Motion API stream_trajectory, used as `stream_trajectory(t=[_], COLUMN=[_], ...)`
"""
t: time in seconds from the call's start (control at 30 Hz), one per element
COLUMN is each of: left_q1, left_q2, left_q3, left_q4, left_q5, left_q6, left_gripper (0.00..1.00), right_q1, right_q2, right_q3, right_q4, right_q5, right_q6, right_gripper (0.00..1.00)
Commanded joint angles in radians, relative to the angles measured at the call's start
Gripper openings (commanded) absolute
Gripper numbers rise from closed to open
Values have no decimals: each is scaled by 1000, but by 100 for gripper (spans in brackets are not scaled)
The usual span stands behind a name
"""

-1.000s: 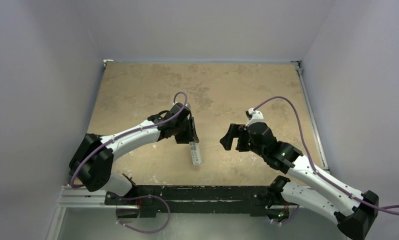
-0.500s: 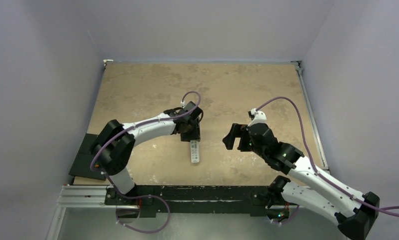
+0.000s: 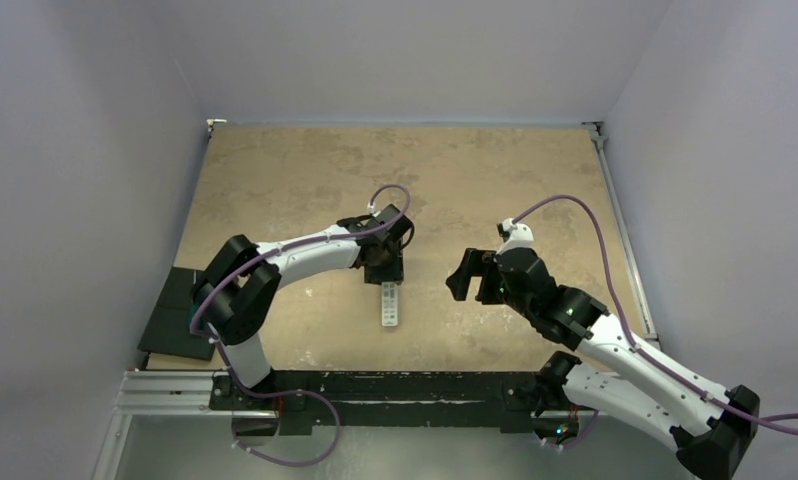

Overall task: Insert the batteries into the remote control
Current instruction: Turn over the remote control at the center of the board.

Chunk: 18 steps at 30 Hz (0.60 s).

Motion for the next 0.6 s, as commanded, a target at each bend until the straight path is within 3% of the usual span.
stream_trajectory(t=[0.0, 0.23, 0.5, 0.57], left_q1=[-4, -7, -7, -7], left_q2=[5, -8, -20, -33], left_q3=[39, 37, 39, 40], left_q4=[-10, -14, -16, -17], left_q5=[-30, -36, -33, -33], left_q6=[25, 28, 33, 35], left_gripper=[38, 47, 51, 58], right_q1=[-2, -2, -2, -2], right_q2=[1, 12, 10, 12], right_q3=[-10, -6, -4, 1], right_q4=[25, 26, 19, 16], right_q5=[20, 15, 16, 16], right_q6=[5, 3, 3, 3], right_gripper=[97, 97, 97, 97])
